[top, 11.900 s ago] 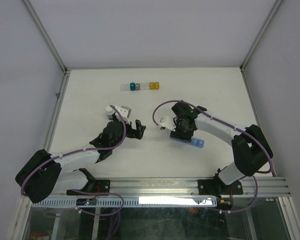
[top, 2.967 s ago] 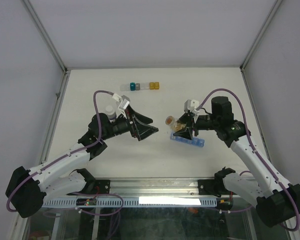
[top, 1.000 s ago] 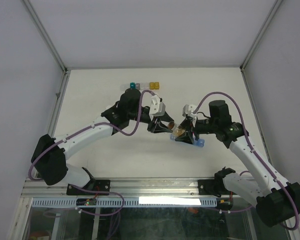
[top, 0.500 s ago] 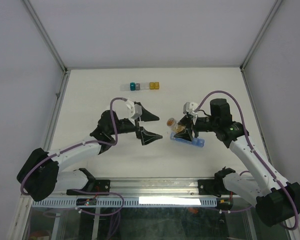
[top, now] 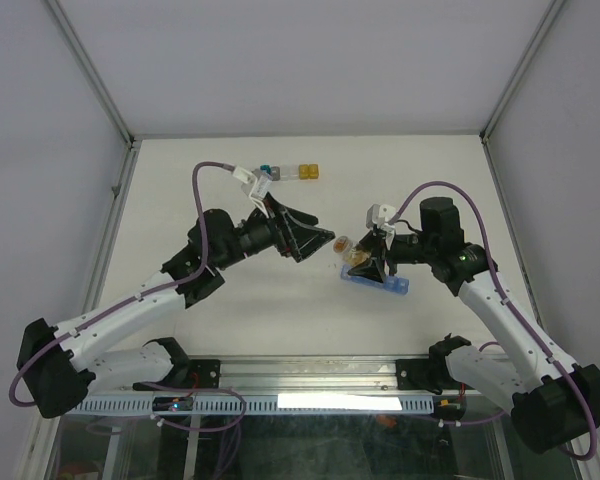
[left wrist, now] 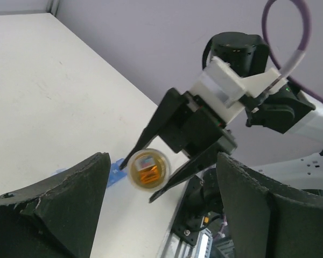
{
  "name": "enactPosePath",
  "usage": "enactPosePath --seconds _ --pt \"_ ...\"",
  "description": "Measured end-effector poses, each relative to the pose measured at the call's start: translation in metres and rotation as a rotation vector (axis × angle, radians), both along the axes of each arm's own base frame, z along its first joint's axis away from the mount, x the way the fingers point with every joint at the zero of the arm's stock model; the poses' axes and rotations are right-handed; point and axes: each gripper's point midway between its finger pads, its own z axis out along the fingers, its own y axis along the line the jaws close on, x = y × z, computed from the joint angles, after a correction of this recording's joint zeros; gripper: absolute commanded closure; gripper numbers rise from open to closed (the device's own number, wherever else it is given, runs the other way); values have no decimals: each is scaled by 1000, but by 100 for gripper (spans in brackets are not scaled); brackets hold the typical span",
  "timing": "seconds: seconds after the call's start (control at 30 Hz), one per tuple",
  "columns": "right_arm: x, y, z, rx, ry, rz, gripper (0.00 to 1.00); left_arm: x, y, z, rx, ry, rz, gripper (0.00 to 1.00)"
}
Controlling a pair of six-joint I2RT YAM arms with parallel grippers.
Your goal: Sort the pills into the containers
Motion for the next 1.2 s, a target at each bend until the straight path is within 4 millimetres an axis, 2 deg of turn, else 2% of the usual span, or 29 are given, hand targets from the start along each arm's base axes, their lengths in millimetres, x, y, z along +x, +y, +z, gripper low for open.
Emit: enactPosePath --seconds 0.07,0.17,0.23,0.33,0.4,0.5,0.93,1.07,1.2 --pt "0 0 0 0 0 0 100 -5 -11 13 27 7 16 19" --pt "0 0 0 0 0 0 100 -6 -24 18 83 12 36 20" --pt "0 0 0 0 0 0 100 -1 -29 9 129 27 52 24" --pt "0 0 0 0 0 0 100 7 -34 -14 209 61 60 27" --pt "0 0 0 0 0 0 100 9 -38 -31 260 88 54 28" --pt "0 0 0 0 0 0 100 7 -43 -44 300 113 30 31" --pt "0 0 0 0 0 0 100 -12 -53 -41 293 112 -80 47" --pt "0 0 0 0 2 0 100 -12 -54 -42 297 111 -85 51" --pt "-1 0 -1 -2 6 1 100 -10 -55 -46 306 111 -86 58"
